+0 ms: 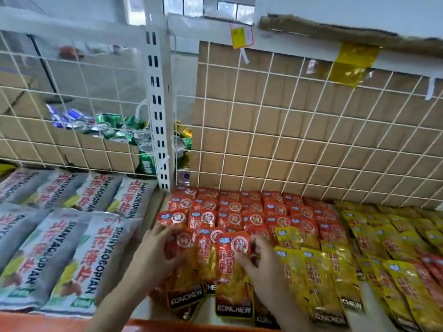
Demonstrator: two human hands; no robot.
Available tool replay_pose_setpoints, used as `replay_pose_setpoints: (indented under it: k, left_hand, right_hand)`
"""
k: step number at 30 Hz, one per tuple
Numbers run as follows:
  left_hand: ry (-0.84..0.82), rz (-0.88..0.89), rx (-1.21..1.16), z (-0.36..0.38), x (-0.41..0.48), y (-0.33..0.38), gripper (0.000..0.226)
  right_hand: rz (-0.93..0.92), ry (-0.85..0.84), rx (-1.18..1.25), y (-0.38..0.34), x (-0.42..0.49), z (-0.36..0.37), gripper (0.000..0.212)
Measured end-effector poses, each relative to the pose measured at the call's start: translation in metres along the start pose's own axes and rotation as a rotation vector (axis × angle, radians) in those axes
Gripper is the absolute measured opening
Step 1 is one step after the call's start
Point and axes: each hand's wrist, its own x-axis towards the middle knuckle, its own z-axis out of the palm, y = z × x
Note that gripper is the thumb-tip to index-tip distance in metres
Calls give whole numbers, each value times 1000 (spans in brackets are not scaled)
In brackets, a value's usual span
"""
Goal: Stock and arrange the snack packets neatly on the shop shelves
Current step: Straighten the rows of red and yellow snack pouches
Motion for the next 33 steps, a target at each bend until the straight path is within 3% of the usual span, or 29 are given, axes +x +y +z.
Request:
replay_pose_setpoints:
  k: [4, 13, 17, 22, 29, 30, 33]
  left_hand:
    - [-26, 30, 129, 2, -2, -5, 59]
    - [-43, 96, 69, -2, -6, -19, 56]
    - [1, 125, -3, -3, -8, -16, 42]
    - [89, 217, -53, 0, -6, -5, 25]
    - [-25, 313, -20, 23, 4, 35, 28]
    - [-38, 321, 4, 27, 6, 40, 29]
    - [-80, 334, 45, 36, 10, 53, 31]
  right_hand:
    - [-5, -36, -71, -8, 2, 26, 17]
    - [-146, 59, -484, -11, 6, 46, 40]
    - [-189, 92, -496, -6, 2, 44, 51]
    - [-207, 217, -427, 7, -5, 18, 38]
    - [-77, 343, -594, 48, -12, -44, 25]
    - [-58, 335, -603, 52, -13, -51, 37]
    - [-14, 201, -592, 62, -11, -65, 100]
